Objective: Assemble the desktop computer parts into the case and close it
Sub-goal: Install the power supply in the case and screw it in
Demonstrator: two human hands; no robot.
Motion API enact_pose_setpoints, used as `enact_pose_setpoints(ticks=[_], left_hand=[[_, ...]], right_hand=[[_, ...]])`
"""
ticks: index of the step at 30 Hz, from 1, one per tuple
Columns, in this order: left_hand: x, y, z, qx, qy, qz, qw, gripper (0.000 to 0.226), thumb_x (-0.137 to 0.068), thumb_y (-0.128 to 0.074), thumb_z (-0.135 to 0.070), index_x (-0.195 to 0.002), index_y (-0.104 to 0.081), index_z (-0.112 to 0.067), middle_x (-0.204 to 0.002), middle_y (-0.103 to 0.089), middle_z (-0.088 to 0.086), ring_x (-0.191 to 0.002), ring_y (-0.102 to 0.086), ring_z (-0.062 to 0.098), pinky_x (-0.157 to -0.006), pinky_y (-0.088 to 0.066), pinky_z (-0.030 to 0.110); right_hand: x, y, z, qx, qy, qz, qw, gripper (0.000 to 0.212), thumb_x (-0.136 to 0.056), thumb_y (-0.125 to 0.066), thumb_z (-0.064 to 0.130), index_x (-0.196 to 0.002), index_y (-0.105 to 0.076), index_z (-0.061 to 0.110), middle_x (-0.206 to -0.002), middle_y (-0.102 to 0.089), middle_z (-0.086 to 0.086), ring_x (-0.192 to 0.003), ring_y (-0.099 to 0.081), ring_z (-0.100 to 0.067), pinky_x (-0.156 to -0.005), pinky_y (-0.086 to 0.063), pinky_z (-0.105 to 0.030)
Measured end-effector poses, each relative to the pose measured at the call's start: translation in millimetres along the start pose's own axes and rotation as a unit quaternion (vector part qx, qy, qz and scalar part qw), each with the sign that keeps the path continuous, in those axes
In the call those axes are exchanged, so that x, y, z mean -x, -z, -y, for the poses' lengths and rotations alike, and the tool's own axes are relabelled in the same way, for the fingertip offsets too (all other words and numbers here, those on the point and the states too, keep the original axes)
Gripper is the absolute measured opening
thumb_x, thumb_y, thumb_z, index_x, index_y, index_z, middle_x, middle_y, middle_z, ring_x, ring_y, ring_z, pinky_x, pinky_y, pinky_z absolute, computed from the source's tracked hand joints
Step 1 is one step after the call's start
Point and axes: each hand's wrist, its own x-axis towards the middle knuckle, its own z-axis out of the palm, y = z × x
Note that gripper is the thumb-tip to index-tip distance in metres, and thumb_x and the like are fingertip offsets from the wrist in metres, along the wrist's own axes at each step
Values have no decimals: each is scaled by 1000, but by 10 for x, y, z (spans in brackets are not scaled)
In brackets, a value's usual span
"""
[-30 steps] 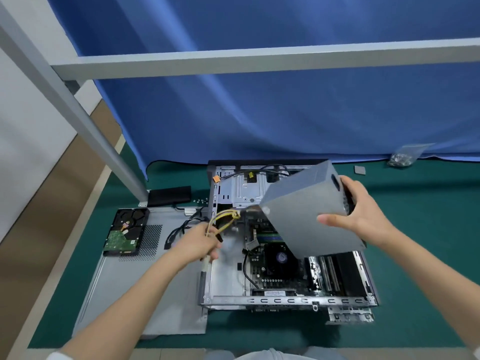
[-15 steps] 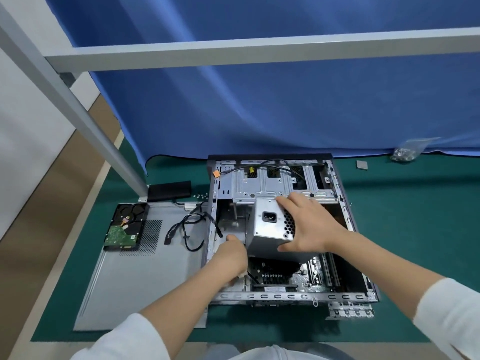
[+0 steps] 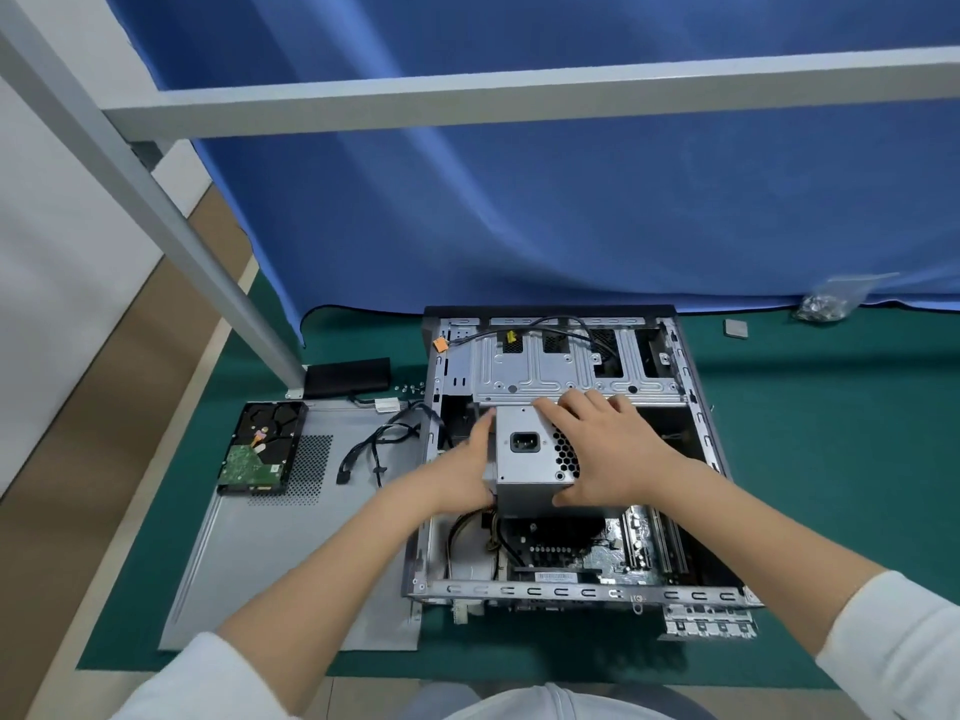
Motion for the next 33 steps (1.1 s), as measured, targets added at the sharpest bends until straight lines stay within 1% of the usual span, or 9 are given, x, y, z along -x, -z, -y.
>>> enact_pose_setpoints(ticks=[4, 6, 11, 16, 20, 23, 25, 30, 33], left_hand=[[79, 204, -37, 42, -74, 25, 996, 126, -71, -81, -36, -145, 21, -40, -159, -6, -6, -141, -24, 16, -107, -25, 22], [17, 156, -82, -7, -92, -21, 996, 127, -66, -83, -42, -150, 12, -31, -159, -3, -8, -144, -14, 12, -110, -18, 22], [-84, 79, -66, -31, -112, -110, 987, 119, -63, -86, -33, -152, -7, -26, -154, -19, -3, -138, -29, 16, -112, -26, 27], [-16, 107, 46, -6, -129, -116, 985, 115, -65, -83, -45, -151, -8, -34, -153, -21, -10, -137, -27, 8, -106, -22, 20], [203, 210, 330, 121, -133, -201, 963, 77, -71, -75, -50, -138, -40, -37, -135, -40, -24, -119, -44, -7, -100, -36, 16], [346, 164, 783, 290, -55, -351, 889, 19, -88, -65, -30, -105, -60, -39, -107, -65, -17, -95, -63, 2, -88, -53, 26], [399, 78, 1092, 320, 44, -417, 850, 18, -92, -60, -18, -91, -62, -36, -92, -68, -10, -85, -65, 14, -84, -54, 37], [287, -313, 1615, 273, 175, -312, 893, 10, -91, -58, -10, -94, -62, -18, -99, -66, 9, -91, -64, 27, -84, -51, 35], [142, -557, 1652, 227, 206, -216, 927, 16, -90, -58, -15, -105, -64, -12, -103, -67, 7, -93, -61, 20, -82, -47, 25]], right_hand=[[52, 67, -67, -36, -55, 53, 996, 125, -59, -66, 75, -151, 3, 25, -148, -24, 1, -139, -21, -23, -112, -19, -54], [92, 93, -101, -68, -73, 65, 993, 122, -58, -68, 74, -150, -4, 26, -147, -27, 2, -137, -22, -22, -108, -32, -51], [89, 96, -59, -79, -78, 69, 991, 118, -58, -69, 73, -148, -10, 26, -143, -30, 2, -133, -25, -23, -100, -42, -46], [45, 90, -66, -63, -78, 105, 989, 131, -51, -61, 85, -150, 4, 30, -149, -23, -1, -141, -16, -27, -113, -8, -59], [-63, 119, 158, -117, -31, 8, 993, 121, -53, -29, 99, -151, -9, 30, -141, -32, 3, -137, -25, -20, -113, 5, -59], [-264, 132, 425, -163, -24, -58, 985, 95, -74, -16, 88, -144, -32, 26, -136, -43, 4, -129, -37, -18, -111, -20, -47], [-406, 110, 574, -161, -43, -62, 984, 79, -85, -16, 76, -137, -44, 23, -131, -50, 3, -123, -43, -18, -103, -32, -43], [-530, -42, 700, -71, -81, -80, 991, 40, -96, -31, 50, -113, -59, 28, -112, -58, 7, -109, -49, -17, -92, -33, -39], [-507, -84, 673, -83, -80, -97, 989, 34, -94, -35, 43, -108, -61, 27, -111, -59, 6, -108, -50, -19, -90, -32, -37]])
